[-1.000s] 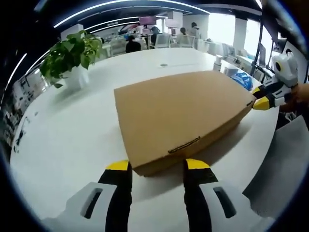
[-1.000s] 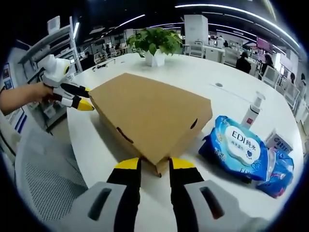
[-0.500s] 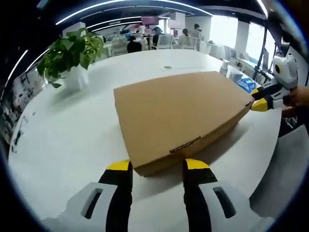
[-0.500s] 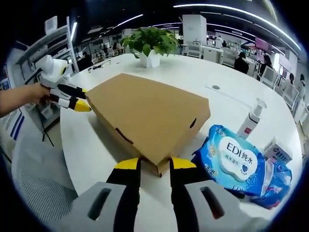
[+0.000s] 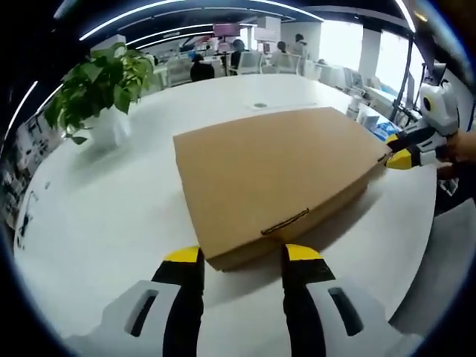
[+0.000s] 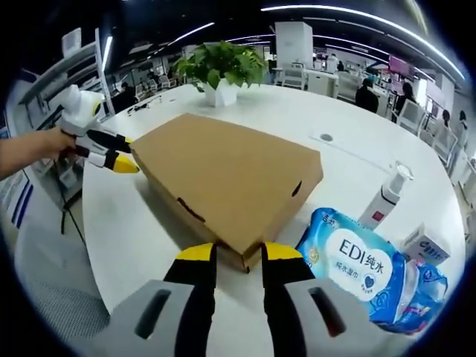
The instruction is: Operate the shoe box by opening the lid, removing the specified soft item, and placing it in the target area until the item is outside and the box remains undamaged.
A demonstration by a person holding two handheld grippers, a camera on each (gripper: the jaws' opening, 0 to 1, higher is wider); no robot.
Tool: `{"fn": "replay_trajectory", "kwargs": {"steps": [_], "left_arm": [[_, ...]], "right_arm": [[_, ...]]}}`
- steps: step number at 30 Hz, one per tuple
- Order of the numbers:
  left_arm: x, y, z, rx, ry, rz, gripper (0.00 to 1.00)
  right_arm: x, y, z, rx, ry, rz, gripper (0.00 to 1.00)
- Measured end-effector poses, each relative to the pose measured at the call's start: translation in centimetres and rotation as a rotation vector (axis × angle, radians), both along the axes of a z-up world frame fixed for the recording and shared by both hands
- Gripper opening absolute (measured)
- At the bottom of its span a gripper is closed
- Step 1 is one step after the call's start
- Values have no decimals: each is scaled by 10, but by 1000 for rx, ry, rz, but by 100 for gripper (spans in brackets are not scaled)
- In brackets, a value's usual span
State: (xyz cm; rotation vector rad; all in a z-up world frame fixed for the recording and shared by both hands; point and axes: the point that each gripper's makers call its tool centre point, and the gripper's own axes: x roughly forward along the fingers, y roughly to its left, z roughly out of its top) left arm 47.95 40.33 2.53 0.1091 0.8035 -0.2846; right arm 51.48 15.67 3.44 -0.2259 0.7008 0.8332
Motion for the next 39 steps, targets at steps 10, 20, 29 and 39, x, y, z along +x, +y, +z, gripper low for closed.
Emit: {"fn": "replay_trajectory", "kwargs": {"steps": [10, 20, 29, 39], "left_arm": [[5, -4, 2, -11, -3, 5, 41], [1, -4, 4, 7, -22, 7, 45], [-17, -6, 12, -3, -43, 6, 52], [-49, -19, 33, -38, -105, 8, 57]], "right_arm": [[10, 0, 0, 8, 6, -22, 22], [7, -4, 1, -29, -39, 11, 20], [-8, -25, 15, 1, -70, -1, 26], [-30, -77, 29, 3, -123, -63, 35]]}}
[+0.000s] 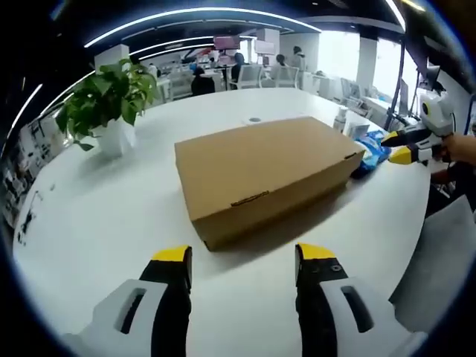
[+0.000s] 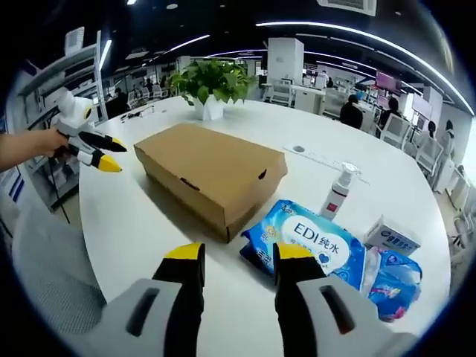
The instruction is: Operate the shoe box by opening the lid, removing the specified soft item, and placing it in the target area until the item is outside and the box remains undamaged.
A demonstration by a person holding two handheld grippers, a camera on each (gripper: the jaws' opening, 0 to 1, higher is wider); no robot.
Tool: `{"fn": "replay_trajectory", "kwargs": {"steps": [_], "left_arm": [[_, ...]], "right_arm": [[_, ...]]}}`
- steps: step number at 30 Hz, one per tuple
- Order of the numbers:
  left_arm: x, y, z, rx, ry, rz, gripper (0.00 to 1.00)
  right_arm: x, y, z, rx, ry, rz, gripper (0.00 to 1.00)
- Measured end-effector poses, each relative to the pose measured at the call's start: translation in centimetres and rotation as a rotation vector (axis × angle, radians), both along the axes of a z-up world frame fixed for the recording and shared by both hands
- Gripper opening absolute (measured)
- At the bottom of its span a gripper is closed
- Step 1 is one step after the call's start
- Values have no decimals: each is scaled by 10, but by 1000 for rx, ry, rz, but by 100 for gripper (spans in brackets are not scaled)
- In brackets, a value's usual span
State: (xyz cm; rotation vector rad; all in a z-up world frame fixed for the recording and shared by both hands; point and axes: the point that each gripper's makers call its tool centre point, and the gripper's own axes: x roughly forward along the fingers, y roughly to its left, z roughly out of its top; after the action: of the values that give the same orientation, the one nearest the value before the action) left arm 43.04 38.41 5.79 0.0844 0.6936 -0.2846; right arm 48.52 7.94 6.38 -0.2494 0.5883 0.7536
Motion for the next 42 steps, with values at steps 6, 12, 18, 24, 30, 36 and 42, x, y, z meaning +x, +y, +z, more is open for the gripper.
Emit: {"fn": "replay_trajectory", "kwargs": {"steps": [6, 12, 18, 24, 30, 36, 42], "left_arm": [[-18, -14, 14, -23, -51, -18, 61], [-33, -26, 35, -6, -163, -42, 64], [-58, -38, 44, -7, -188, -44, 70], [-77, -50, 46, -39, -195, -55, 78], [-93, -61, 52, -56, -240, -60, 91], [-104, -67, 51, -96, -238, -56, 100], [-114, -65, 44, -77, -224, -69, 100]], "right_arm": [[-18, -28, 5, -12, -22, -32, 43], [-40, -57, 15, 7, -51, -94, 51], [-62, -75, 22, 21, -75, -124, 59], [-83, -84, 28, 22, -112, -125, 69], [-96, -94, 24, 26, -121, -148, 76], [-105, -97, 27, 25, -140, -146, 89], [-112, -100, 26, 14, -140, -145, 96]]}}
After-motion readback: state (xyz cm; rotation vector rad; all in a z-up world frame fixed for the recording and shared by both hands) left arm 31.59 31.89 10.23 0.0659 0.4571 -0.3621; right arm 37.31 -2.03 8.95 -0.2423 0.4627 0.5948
